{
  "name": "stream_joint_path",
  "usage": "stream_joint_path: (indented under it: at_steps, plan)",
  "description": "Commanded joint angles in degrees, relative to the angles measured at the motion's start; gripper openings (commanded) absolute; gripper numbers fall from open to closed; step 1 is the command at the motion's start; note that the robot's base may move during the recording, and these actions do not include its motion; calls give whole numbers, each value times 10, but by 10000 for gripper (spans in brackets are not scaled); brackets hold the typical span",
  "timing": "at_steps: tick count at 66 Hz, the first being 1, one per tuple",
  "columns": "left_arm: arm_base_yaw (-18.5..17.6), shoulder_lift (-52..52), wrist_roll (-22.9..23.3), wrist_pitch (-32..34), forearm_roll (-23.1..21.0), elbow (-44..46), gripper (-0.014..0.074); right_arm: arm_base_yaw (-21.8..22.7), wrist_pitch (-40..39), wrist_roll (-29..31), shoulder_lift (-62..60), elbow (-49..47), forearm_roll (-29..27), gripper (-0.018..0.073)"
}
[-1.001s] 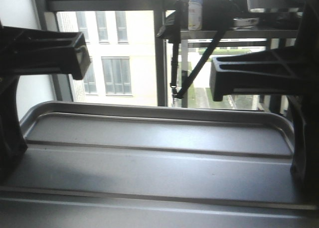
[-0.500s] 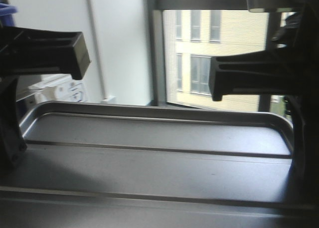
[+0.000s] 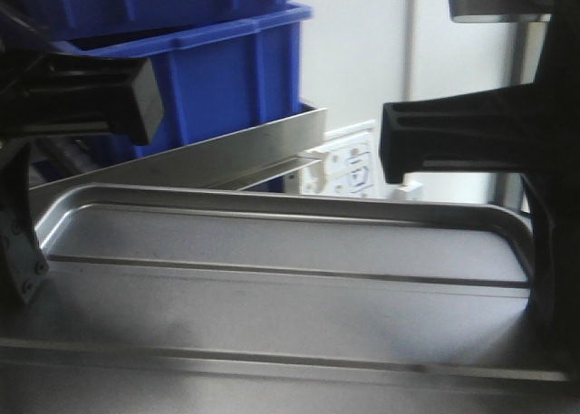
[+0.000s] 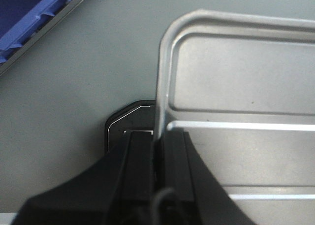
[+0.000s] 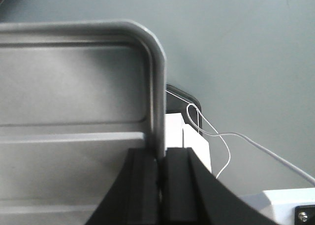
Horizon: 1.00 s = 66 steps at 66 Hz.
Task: Grab silver tray and stack on right shelf
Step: 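Hold the tray in both grippers while the base drives to the other rack, then carry the tray forward over the silver tray on the rack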
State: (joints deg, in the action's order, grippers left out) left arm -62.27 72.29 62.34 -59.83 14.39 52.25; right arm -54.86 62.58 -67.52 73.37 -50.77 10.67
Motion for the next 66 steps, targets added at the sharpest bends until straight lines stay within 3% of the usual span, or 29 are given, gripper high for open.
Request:
stream_joint_path:
  at_steps: [1,66]
  plan:
    - [-4,-14,2,-1,14,15,-99,0,11,1,-14,-18,16,52]
    - [-4,-14,2,-1,14,15,-99,0,11,1,-14,-18,16,52]
